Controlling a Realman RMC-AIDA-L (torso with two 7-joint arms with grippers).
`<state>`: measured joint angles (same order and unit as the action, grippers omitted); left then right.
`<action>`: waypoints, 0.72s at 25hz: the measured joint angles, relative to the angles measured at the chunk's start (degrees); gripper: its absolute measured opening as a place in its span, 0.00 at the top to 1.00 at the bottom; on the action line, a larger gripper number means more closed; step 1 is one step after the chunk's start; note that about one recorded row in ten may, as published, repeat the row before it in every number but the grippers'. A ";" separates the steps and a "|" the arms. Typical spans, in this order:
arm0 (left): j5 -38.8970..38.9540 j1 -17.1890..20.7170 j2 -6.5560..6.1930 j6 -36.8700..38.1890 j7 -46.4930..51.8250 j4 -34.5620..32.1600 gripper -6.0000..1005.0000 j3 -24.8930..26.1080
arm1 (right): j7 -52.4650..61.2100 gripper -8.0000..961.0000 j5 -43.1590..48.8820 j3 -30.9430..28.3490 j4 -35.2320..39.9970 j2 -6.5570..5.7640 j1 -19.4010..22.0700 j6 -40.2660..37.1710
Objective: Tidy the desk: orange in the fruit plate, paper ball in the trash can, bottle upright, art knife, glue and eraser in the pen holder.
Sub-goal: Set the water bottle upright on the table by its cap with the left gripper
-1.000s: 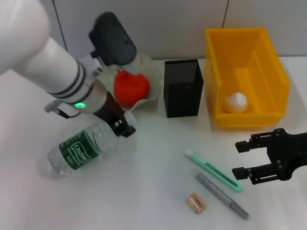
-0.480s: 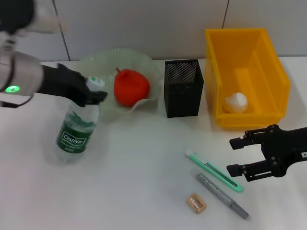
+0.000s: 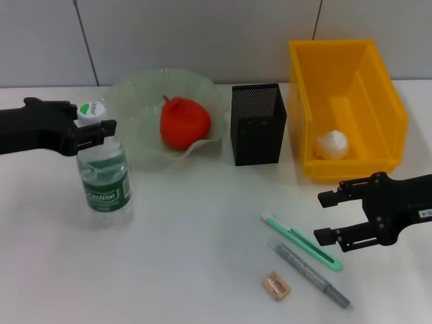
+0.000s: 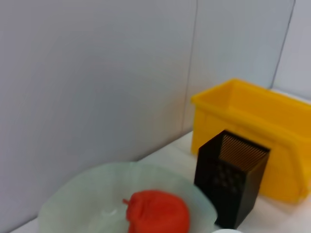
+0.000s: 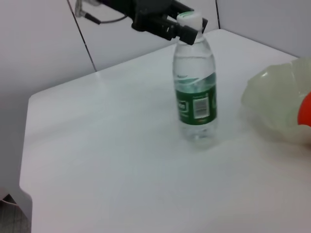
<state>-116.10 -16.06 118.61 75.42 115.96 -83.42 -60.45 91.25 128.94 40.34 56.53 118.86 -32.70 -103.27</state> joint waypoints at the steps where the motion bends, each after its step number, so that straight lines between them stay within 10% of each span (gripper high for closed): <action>1: 1.46 0.70 0.02 -0.38 -0.82 0.47 0.55 -0.21 | 0.00 0.21 0.00 0.01 -0.16 0.01 -0.14 0.00; 18: 12.51 1.06 0.01 -1.69 -13.35 13.34 0.54 0.09 | -0.17 0.21 0.00 0.09 -1.39 0.13 -0.19 0.01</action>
<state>-103.59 -14.99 118.62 73.73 102.61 -70.07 -60.36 91.08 128.94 40.43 55.14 119.00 -32.89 -103.27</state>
